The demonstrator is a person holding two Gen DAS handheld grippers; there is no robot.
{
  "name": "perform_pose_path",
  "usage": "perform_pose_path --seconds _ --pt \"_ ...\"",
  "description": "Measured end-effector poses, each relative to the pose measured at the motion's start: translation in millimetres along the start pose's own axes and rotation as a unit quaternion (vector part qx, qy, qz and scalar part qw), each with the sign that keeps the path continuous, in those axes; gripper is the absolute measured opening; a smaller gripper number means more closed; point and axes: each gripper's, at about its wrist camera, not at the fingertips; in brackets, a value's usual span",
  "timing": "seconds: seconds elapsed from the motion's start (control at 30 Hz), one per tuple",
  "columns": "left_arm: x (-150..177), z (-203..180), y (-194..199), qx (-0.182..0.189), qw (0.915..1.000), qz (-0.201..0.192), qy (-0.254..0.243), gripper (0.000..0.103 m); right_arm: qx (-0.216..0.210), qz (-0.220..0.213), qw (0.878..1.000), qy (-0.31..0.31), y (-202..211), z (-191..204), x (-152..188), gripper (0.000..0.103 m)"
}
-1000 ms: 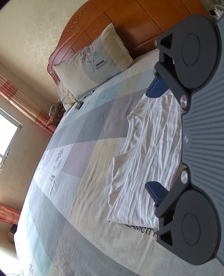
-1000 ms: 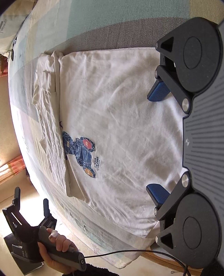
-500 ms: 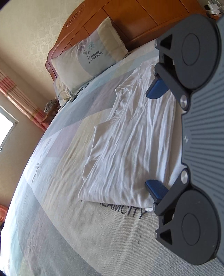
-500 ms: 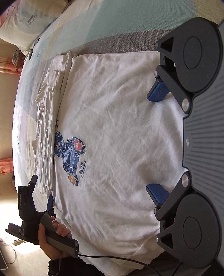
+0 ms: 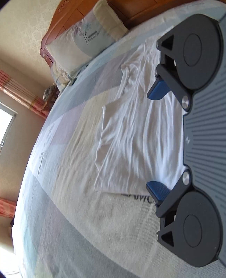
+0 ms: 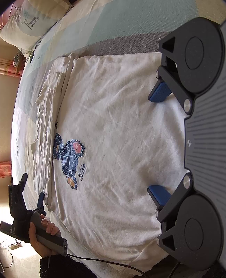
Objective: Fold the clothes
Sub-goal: 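Raise the open left gripper above the folded sweatshirt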
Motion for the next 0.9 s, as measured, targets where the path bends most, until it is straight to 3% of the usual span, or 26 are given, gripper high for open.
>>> perform_pose_path --seconds 0.17,0.3,0.43,0.5,0.63,0.73,0.83,0.9 --pt "-10 4 30 0.006 0.9998 -0.020 -0.007 0.097 -0.001 -0.003 1.000 0.003 1 -1 1 0.103" --pt "-39 -12 24 0.025 0.9975 -0.041 -0.052 0.098 -0.001 -0.005 1.000 0.005 1 -1 2 0.103" --pt "-44 -25 -18 0.038 0.9961 0.004 -0.080 0.098 0.001 -0.004 1.000 0.006 1 0 1 0.103" --pt "-36 -27 -35 0.009 0.9946 0.021 -0.101 0.098 0.000 -0.004 1.000 0.006 1 0 1 0.103" --pt "-26 -18 -38 -0.041 0.9917 0.020 -0.120 0.098 -0.003 -0.004 1.000 0.010 2 -1 1 0.103" --pt "-35 -17 -26 -0.045 0.9942 0.020 -0.096 0.098 -0.006 -0.009 1.000 0.014 2 -2 3 0.103" --pt "-42 -24 -14 -0.022 0.9943 0.001 -0.104 0.098 -0.007 -0.013 1.000 0.019 2 -2 4 0.103" --pt "-42 -34 -16 -0.025 0.9918 0.008 -0.125 0.098 -0.008 -0.015 1.000 0.020 2 -2 4 0.103"
Point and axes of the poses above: each gripper's, at about its wrist camera, not at the fingertips, and y roughly against the way its jaws point, z to its left, x to its underside, and after that the axes turned 14 degrees about -y, right-handed
